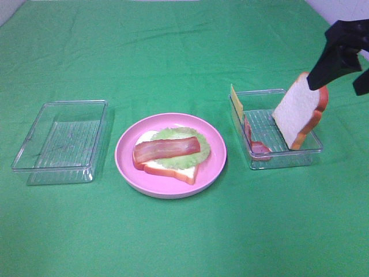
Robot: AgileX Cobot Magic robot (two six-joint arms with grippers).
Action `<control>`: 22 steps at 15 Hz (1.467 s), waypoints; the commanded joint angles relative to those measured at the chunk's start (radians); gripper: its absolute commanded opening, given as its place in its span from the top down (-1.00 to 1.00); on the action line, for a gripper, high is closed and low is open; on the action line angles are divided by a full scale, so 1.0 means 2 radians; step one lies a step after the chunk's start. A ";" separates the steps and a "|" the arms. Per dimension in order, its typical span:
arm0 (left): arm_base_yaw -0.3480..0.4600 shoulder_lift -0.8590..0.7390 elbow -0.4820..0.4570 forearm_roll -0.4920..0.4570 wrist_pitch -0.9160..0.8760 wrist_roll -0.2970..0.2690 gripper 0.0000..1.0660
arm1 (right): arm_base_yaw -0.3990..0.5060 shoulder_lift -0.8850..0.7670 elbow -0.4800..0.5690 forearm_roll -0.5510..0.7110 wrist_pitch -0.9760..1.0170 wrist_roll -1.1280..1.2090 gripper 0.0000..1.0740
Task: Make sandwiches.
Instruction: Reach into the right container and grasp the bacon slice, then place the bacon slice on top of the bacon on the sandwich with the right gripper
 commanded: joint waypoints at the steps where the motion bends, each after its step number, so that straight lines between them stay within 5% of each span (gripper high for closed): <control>1: -0.001 -0.004 0.000 0.000 -0.004 0.001 -0.51 | 0.053 0.067 -0.056 -0.017 0.013 0.005 -0.40; 2: -0.001 -0.004 0.000 0.000 -0.004 0.001 -0.51 | 0.096 0.130 -0.103 -0.022 0.024 0.048 -0.40; 5: -0.001 -0.004 0.000 0.000 -0.004 0.001 -0.51 | 0.112 0.220 -0.171 -0.022 0.055 0.082 -0.39; 12: -0.001 -0.004 0.000 0.000 -0.004 0.001 -0.51 | 0.111 0.331 -0.210 -0.045 0.039 0.086 -0.09; 13: -0.001 -0.004 0.000 0.000 -0.004 0.001 -0.51 | 0.111 0.336 -0.210 -0.048 0.037 0.086 -0.02; 17: -0.001 -0.004 0.000 0.000 -0.004 0.001 -0.51 | 0.111 0.336 -0.219 -0.059 0.048 0.086 1.00; 22: -0.001 -0.004 0.000 0.000 -0.004 0.001 -0.51 | 0.111 0.308 -0.283 -0.060 0.155 0.080 1.00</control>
